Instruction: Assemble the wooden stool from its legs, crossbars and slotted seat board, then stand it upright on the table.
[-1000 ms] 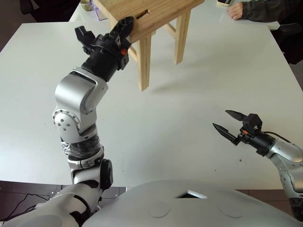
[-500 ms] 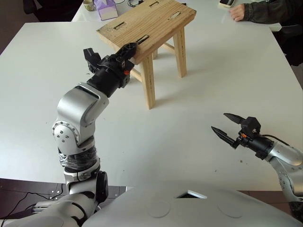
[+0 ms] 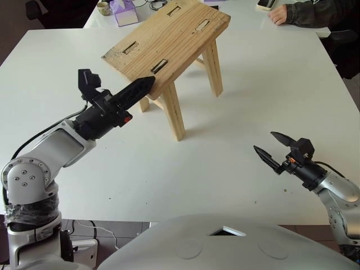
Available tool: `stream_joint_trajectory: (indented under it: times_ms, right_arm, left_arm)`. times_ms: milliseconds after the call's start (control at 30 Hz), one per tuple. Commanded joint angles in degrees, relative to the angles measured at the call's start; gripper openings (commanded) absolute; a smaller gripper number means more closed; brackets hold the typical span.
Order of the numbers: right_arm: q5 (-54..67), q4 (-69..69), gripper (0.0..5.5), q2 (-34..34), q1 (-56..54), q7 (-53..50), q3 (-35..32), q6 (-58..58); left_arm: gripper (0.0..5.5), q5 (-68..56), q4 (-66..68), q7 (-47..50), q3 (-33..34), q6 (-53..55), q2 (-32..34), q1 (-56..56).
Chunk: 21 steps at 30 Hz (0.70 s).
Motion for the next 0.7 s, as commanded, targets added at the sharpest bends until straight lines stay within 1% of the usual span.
stream_joint_trajectory:
  times_ms: [33, 67, 167, 233, 300, 367, 400, 467, 500, 567, 600, 633, 700]
  right_arm:
    - [-0.09, -1.06, 3.89, 1.62, -0.58, -1.56, 0.87, 0.51]
    - [-0.28, -0.70, 3.89, 1.67, -1.03, -1.48, 1.09, 0.39]
    - [-0.71, 0.06, 3.89, 1.53, -2.56, -1.23, 1.49, 0.21]
    - [-1.02, 0.63, 3.89, 1.23, -3.35, -0.90, 1.70, -0.05]
    - [-1.21, 0.93, 3.89, 1.16, -3.37, -0.78, 1.80, -0.46]
    - [-1.30, 1.28, 3.89, 1.55, -2.91, -0.92, 1.76, -1.03]
    - [-1.31, 1.51, 3.89, 1.94, -2.80, -1.23, 1.71, -1.22]
    - [-1.22, 2.01, 3.89, 2.99, -2.78, -2.61, 1.10, -1.45]
    - [-1.44, 2.52, 3.89, 3.94, -3.35, -4.70, 0.07, -1.43]
    - [0.09, 3.04, 3.89, 6.83, -5.17, -10.16, -2.94, 0.11]
    - [1.56, 2.95, 3.89, 8.91, -6.39, -13.85, -4.42, 1.66]
    - [3.14, 2.70, 3.89, 10.95, -7.35, -17.02, -5.40, 3.03]
    - [2.23, 3.07, 3.89, 14.73, -9.57, -22.52, -4.75, 3.79]
  left_arm:
    - [3.21, 5.53, 4.09, -2.61, -3.73, 5.35, 3.40, 1.39]
    - [3.30, 2.45, 4.95, -1.86, -3.80, 4.86, 3.10, 0.06]
    - [3.80, -7.21, 8.21, 5.14, -4.72, 1.24, 0.72, -4.80]
    - [4.14, -9.87, 8.03, 8.08, -4.24, 0.18, -2.23, -7.07]
    - [4.47, -10.25, 6.03, 7.83, -3.71, 1.35, -3.29, -6.83]
    - [4.80, -8.66, 4.64, 4.89, -3.74, 3.94, -0.53, -2.60]
    - [4.80, -2.01, 3.42, -0.67, -3.61, 5.16, 1.31, 0.89]
    - [4.80, 12.09, 3.25, -10.69, -4.37, 3.90, 3.92, 7.08]
    - [4.80, 22.50, 3.87, -15.83, -6.97, -0.65, 6.03, 10.72]
    - [4.80, 35.50, 7.49, -19.86, -9.46, -8.47, 6.38, 14.27]
    - [4.80, 43.32, 10.14, -17.77, -10.94, -14.10, 5.23, 13.59]
    - [4.80, 47.68, 12.09, -15.97, -11.24, -17.83, 3.35, 12.01]
    - [4.80, 59.41, 16.00, -10.87, -14.25, -25.97, 0.57, 7.33]
